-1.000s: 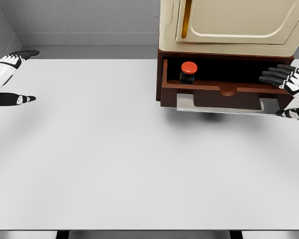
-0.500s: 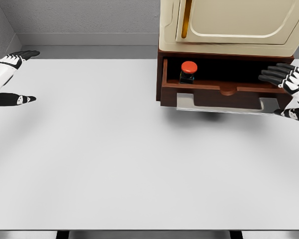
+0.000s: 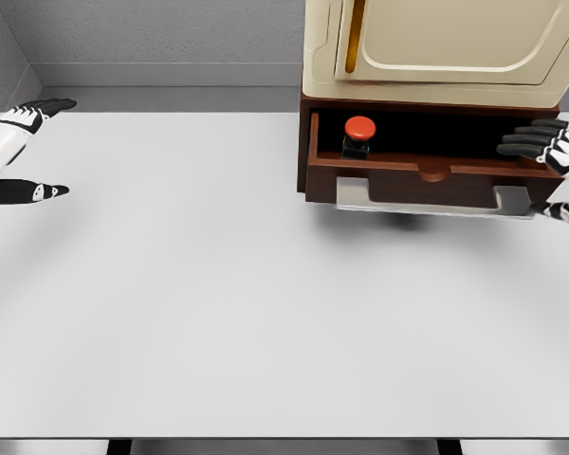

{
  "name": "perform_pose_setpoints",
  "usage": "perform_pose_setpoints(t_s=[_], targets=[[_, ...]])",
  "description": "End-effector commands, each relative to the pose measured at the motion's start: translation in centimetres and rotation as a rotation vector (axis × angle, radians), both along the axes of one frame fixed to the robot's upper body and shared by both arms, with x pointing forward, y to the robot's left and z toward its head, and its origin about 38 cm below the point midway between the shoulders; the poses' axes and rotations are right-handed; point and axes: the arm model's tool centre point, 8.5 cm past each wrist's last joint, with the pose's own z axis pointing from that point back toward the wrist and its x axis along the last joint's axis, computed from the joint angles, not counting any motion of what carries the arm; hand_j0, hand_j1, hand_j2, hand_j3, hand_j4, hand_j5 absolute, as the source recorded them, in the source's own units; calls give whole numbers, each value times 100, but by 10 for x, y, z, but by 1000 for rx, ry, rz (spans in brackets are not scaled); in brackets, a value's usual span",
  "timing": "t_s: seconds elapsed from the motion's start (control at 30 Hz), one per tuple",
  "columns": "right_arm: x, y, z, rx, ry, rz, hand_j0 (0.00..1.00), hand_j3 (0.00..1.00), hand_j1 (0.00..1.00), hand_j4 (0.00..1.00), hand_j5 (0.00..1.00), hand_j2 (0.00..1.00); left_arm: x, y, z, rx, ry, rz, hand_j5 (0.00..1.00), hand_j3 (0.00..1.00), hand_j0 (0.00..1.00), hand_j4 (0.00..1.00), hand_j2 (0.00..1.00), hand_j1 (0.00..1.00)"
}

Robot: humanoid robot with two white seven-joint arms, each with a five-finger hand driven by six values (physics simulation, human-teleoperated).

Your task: Put the switch into the drawer with left arm, and close the drawer with right arm

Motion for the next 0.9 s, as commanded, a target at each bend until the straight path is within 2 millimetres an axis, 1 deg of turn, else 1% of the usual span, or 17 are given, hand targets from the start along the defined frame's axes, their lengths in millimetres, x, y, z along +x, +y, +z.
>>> perform_pose_setpoints(t_s=[0.0, 0.03, 0.07, 0.13, 0.27, 0.47, 0.77, 0.8, 0.87], targets=[[0, -2, 5, -11, -2, 1, 56, 56, 56, 56, 56, 56, 0, 0, 1, -7, -1, 0, 100, 100, 100, 100, 100, 100], [0, -3, 7, -21, 0, 2, 50, 50, 50, 50, 50, 50, 0, 0, 1, -7, -1, 0, 100, 100, 100, 100, 100, 100], [0, -5, 10, -23, 5, 0, 47, 47, 47, 47, 47, 47, 0, 0, 1, -7, -1, 0, 100, 100, 100, 100, 100, 100], [-1, -4, 11, -32, 7, 6, 47, 47, 47, 47, 47, 47, 0, 0, 1, -7, -1, 0, 100, 100, 100, 100, 100, 100], [-5, -6, 6, -46, 39, 5, 47, 47, 47, 47, 47, 47, 0, 1, 0, -7, 0, 1, 100, 100, 100, 100, 100, 100], [-9, -5, 7, -82, 63, 25, 48, 48, 48, 48, 48, 48, 0, 1, 1, -8, -1, 2, 100, 100, 100, 100, 100, 100], [-14, -4, -7, -68, 99, 21, 48, 48, 48, 48, 48, 48, 0, 1, 0, -8, 1, 2, 100, 100, 100, 100, 100, 100], [-13, -5, -6, -70, 96, 19, 48, 48, 48, 48, 48, 48, 0, 1, -1, -8, 3, 2, 100, 100, 100, 100, 100, 100], [-13, -8, -11, -61, 103, 6, 48, 48, 48, 48, 48, 48, 0, 1, 0, -7, 0, 1, 100, 100, 100, 100, 100, 100]])
